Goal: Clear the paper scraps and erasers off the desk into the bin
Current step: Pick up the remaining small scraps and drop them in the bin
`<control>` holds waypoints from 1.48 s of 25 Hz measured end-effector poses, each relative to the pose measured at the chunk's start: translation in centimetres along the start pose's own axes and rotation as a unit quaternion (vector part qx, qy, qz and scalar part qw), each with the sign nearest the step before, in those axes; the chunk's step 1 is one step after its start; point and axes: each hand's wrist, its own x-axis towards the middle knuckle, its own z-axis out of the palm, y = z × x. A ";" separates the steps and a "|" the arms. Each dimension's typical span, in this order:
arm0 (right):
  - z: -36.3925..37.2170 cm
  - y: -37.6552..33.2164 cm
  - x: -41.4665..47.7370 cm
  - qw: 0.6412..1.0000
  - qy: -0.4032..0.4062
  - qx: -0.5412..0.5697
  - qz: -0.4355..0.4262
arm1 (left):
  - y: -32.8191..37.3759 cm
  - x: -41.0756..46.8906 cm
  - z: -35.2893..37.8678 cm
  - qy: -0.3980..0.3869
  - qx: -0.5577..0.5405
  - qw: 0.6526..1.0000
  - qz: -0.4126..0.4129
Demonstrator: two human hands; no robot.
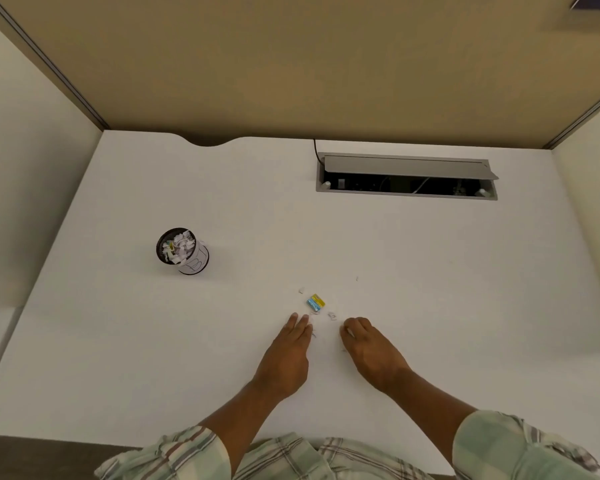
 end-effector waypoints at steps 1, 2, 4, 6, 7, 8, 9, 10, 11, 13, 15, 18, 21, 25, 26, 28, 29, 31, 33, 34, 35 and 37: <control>-0.3 0.2 0.3 1.000 0.003 0.017 0.013 | 0.2 0.1 -0.3 0.009 -0.020 1.000 -0.004; -0.7 0.5 0.8 0.999 0.011 0.031 0.034 | 0.4 0.4 -0.8 0.024 -0.044 0.999 -0.016; -1.6 1.5 2.2 0.995 0.034 0.044 0.084 | 0.4 1.5 -2.4 0.066 -0.080 0.993 -0.047; -2.9 2.7 3.7 0.991 0.038 0.058 0.117 | 0.0 3.0 -4.0 0.087 -0.081 0.991 -0.056; -3.6 3.3 4.5 0.991 0.031 0.056 0.121 | -0.3 3.7 -4.7 0.081 -0.075 0.992 -0.054; -4.1 3.8 5.1 0.991 0.016 0.053 0.121 | -0.5 4.3 -5.1 0.068 -0.067 0.994 -0.051; -4.6 4.3 5.8 0.991 -0.006 0.050 0.121 | -0.8 4.9 -5.5 0.049 -0.059 0.996 -0.051; -5.0 4.6 6.2 0.991 -0.028 0.049 0.122 | -0.9 5.4 -5.7 0.027 -0.056 0.996 -0.058; -5.3 4.9 6.5 0.990 -0.048 0.045 0.122 | -1.0 5.8 -5.9 0.004 -0.060 0.996 -0.067; -5.4 5.1 6.7 0.991 -0.071 0.032 0.105 | -1.1 6.3 -6.1 -0.024 -0.069 0.994 -0.076; -5.0 5.5 6.4 0.993 -0.079 0.012 0.085 | -1.2 6.4 -5.9 -0.030 -0.063 0.995 -0.071; -3.5 5.3 5.4 0.995 -0.069 0.004 0.066 | -1.6 5.2 -4.8 -0.021 -0.058 0.997 -0.049; -1.0 4.1 3.4 0.998 -0.041 0.005 0.048 | -1.7 3.0 -3.2 -0.009 -0.039 0.999 -0.019; 1.6 2.2 0.9 0.999 -0.016 0.015 0.023 | -1.9 0.2 -1.3 -0.003 -0.010 1.000 0.009; 2.1 1.7 0.4 1.000 -0.014 0.016 0.020 | -1.8 -0.2 -1.0 -0.005 -0.007 1.000 0.010; 2.9 0.7 -0.4 1.000 -0.011 0.015 0.016 | -1.2 -0.9 -0.5 -0.012 -0.008 1.000 0.011; 3.3 0.3 -0.7 1.000 -0.011 0.012 0.010 | -0.8 -1.2 -0.3 -0.016 -0.008 1.000 0.013; 3.7 -0.2 -1.1 1.000 -0.017 0.007 -0.007 | -0.1 -1.7 -0.1 -0.025 -0.037 0.999 0.014; 3.3 -0.2 -1.1 0.998 0.000 0.064 0.017 | 0.3 -2.1 -0.3 -0.007 -0.120 0.993 -0.012; 2.7 -0.2 -0.9 0.991 0.019 0.117 0.063 | 0.3 -2.2 -0.6 0.020 -0.163 0.986 -0.036; 2.1 0.0 -0.8 0.979 0.043 0.163 0.119 | 0.2 -2.2 -0.8 0.054 -0.191 0.978 -0.066; 1.3 0.7 -0.5 0.946 0.078 0.225 0.218 | -0.2 -1.8 -1.4 0.096 -0.213 0.963 -0.133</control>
